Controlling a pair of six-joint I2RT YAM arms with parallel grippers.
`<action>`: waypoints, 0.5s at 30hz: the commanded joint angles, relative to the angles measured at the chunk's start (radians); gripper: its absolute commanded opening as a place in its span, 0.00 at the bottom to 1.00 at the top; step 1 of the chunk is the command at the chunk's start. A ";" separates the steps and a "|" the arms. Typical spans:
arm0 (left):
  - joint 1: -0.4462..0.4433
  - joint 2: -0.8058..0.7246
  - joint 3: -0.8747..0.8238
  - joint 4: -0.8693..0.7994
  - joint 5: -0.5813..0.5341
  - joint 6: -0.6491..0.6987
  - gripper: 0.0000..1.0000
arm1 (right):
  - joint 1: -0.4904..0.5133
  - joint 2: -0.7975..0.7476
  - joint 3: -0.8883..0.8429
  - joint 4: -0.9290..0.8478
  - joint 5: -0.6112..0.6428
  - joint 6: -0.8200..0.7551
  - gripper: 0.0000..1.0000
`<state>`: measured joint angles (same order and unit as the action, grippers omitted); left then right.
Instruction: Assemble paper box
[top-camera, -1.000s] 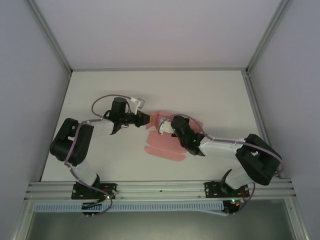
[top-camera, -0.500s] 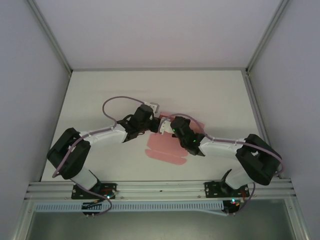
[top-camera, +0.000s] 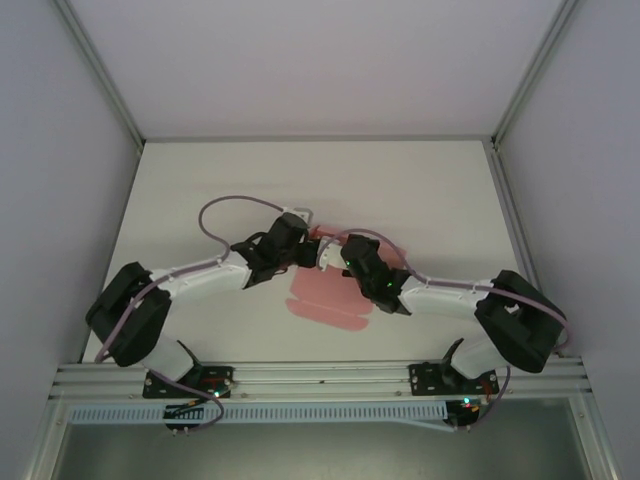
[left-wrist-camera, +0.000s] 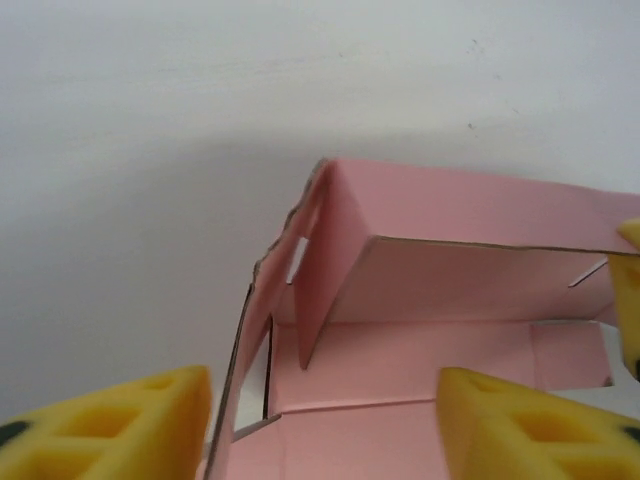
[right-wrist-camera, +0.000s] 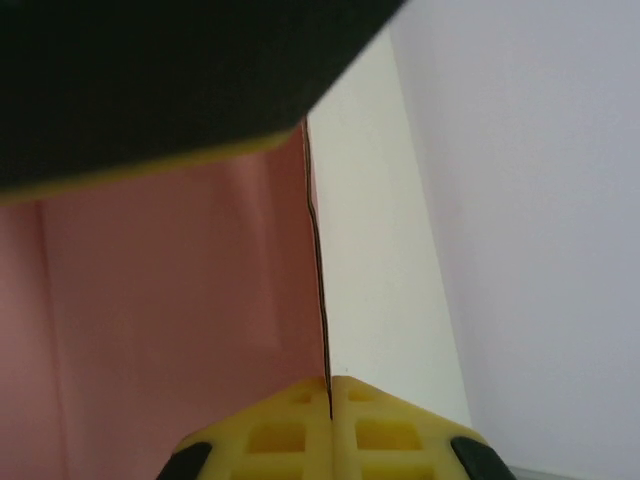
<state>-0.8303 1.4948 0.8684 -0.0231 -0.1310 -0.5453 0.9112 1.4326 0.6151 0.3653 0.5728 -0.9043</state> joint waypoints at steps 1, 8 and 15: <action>0.022 -0.123 -0.023 -0.024 0.026 0.042 0.75 | 0.005 -0.007 -0.021 -0.009 -0.010 -0.003 0.00; 0.273 -0.250 -0.109 -0.025 0.052 0.055 1.00 | 0.005 0.000 -0.026 -0.010 -0.017 -0.006 0.00; 0.396 -0.130 -0.114 0.026 0.167 0.166 1.00 | 0.004 -0.003 -0.026 -0.008 -0.017 -0.003 0.00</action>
<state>-0.4423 1.3045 0.7670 -0.0200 -0.0570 -0.4667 0.9211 1.4212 0.6010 0.3691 0.5575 -0.9085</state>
